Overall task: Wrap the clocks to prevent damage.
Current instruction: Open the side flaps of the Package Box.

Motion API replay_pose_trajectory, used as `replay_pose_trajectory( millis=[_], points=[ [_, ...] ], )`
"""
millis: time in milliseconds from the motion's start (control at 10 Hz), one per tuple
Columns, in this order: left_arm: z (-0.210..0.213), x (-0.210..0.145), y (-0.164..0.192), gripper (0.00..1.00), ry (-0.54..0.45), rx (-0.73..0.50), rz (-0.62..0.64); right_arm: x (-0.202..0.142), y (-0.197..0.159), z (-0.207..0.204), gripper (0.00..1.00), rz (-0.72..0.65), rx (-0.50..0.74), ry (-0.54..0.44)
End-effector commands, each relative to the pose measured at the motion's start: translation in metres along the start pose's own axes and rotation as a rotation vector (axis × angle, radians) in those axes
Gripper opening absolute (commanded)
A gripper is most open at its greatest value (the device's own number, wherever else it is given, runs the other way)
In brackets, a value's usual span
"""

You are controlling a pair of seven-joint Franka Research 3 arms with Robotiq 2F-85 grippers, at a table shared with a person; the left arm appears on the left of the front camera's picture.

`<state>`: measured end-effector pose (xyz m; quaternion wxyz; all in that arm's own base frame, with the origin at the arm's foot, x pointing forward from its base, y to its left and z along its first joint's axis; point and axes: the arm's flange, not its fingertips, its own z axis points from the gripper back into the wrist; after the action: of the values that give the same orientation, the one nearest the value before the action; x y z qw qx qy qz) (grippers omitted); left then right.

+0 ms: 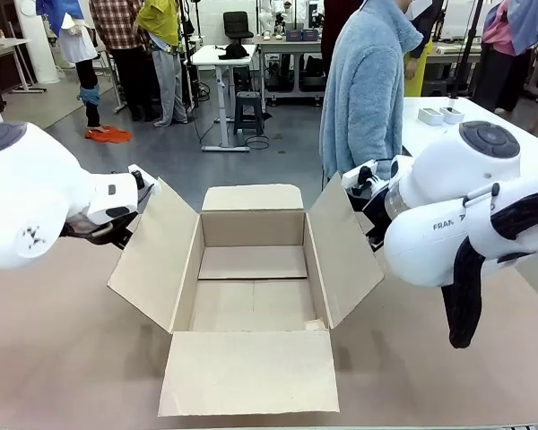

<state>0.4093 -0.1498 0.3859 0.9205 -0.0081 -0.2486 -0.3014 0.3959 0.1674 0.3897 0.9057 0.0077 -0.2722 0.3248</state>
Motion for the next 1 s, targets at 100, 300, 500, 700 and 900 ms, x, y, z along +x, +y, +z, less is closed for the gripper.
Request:
replay_pose_trajectory(
  millis=[100,300,500,700,900],
  points=[
    [0.084,0.034,0.022,1.0,0.103,-0.003,-0.084,0.04,-0.002,0.08,1.0,0.003,-0.013,0.048],
    [0.148,0.065,0.033,1.0,0.143,0.031,-0.098,0.071,-0.002,0.14,1.0,-0.027,-0.075,0.087],
    [0.205,0.078,0.031,1.0,0.125,0.068,-0.077,0.089,0.018,0.192,1.0,-0.016,-0.166,0.125],
    [0.246,0.082,0.023,1.0,0.103,0.098,-0.058,0.102,0.038,0.229,1.0,-0.043,-0.242,0.126],
    [0.245,0.085,0.027,1.0,0.091,0.059,-0.079,0.097,0.032,0.228,1.0,-0.019,-0.192,0.098]
  ],
)
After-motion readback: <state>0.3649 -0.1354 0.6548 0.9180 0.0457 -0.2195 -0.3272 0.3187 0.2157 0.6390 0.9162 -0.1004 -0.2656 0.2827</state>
